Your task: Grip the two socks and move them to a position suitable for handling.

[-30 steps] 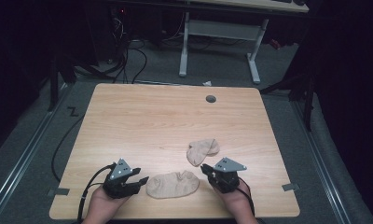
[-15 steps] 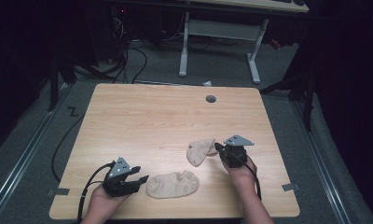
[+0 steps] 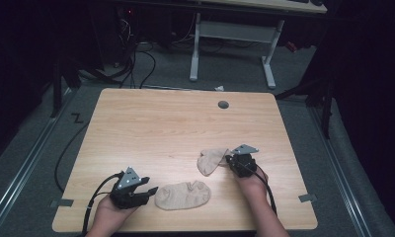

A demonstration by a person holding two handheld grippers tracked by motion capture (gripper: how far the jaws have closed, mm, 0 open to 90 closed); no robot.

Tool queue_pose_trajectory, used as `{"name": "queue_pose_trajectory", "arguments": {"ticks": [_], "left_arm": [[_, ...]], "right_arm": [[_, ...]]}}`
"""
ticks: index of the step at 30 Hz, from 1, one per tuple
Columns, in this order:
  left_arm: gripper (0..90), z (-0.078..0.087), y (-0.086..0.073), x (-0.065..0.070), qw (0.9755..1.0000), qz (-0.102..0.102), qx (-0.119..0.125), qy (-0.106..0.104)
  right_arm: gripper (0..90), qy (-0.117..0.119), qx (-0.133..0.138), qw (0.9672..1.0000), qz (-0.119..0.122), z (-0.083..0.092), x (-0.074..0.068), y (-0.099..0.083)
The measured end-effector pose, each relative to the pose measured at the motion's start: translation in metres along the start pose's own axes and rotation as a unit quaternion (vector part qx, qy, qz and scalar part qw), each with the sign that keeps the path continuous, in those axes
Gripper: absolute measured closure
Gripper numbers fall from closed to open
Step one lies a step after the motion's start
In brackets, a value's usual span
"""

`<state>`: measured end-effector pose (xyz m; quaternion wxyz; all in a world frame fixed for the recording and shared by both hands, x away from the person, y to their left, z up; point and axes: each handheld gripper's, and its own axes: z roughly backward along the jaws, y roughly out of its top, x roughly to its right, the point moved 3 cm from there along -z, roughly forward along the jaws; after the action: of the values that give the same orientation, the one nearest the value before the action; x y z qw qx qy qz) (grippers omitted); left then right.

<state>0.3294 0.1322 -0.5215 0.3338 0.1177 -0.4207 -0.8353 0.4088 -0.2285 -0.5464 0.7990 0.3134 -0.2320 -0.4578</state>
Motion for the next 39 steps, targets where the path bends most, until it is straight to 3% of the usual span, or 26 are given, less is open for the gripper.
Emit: {"name": "queue_pose_trajectory", "arguments": {"ticks": [5, 10, 15, 20, 24, 25, 26, 27, 28, 29, 32, 34, 39], "left_arm": [[50.1, 0.001, 0.001, 0.001, 1.0000, 0.002, 0.001, -0.004], [50.1, 0.000, 0.001, 0.003, 1.0000, -0.002, 0.000, -0.008], [49.6, 0.000, 0.002, 0.004, 0.9999, -0.002, 0.000, -0.011], [49.6, -0.001, 0.002, 0.003, 1.0000, -0.001, -0.001, -0.010], [49.6, -0.001, 0.002, 0.004, 1.0000, -0.002, -0.001, -0.010], [49.6, -0.001, 0.002, 0.004, 0.9999, -0.002, 0.000, -0.010], [49.7, 0.000, 0.002, 0.004, 0.9999, -0.002, 0.000, -0.010], [49.7, 0.000, 0.002, 0.004, 0.9999, -0.003, -0.001, -0.010], [49.7, -0.001, 0.001, 0.004, 0.9999, -0.003, -0.001, -0.011], [49.7, -0.001, 0.001, 0.004, 0.9999, -0.003, -0.001, -0.010], [49.9, -0.001, 0.002, 0.004, 0.9999, -0.003, -0.001, -0.012], [49.9, -0.001, 0.002, 0.004, 0.9999, -0.003, -0.001, -0.012], [49.9, -0.001, 0.002, 0.004, 0.9999, -0.002, 0.000, -0.013]], "right_arm": [[89.5, -0.004, 0.008, 0.9996, 0.027, 0.011, -0.013, -0.006], [89.4, -0.004, 0.019, 0.9994, 0.027, 0.024, -0.017, -0.013], [89.5, 0.013, 0.007, 0.9997, 0.018, 0.021, -0.020, -0.017], [89.2, 0.043, 0.001, 0.9980, 0.047, 0.018, -0.042, -0.014], [89.0, 0.049, 0.009, 0.9968, 0.062, 0.021, -0.053, -0.010], [89.0, 0.046, 0.023, 0.9969, 0.059, 0.024, -0.052, -0.007], [89.1, 0.028, 0.045, 0.9978, 0.040, 0.032, -0.042, -0.003], [89.1, 0.028, 0.045, 0.9978, 0.040, 0.032, -0.042, -0.003], [89.2, 0.008, 0.047, 0.9987, 0.019, 0.034, -0.029, -0.004], [89.2, 0.008, 0.047, 0.9987, 0.019, 0.034, -0.029, -0.004], [89.1, -0.007, 0.027, 0.9996, 0.003, 0.028, -0.014, -0.010], [89.2, 0.004, 0.003, 0.9999, 0.010, 0.019, -0.017, -0.015], [89.2, 0.023, 0.001, 0.9994, 0.027, 0.018, -0.031, -0.014]]}}
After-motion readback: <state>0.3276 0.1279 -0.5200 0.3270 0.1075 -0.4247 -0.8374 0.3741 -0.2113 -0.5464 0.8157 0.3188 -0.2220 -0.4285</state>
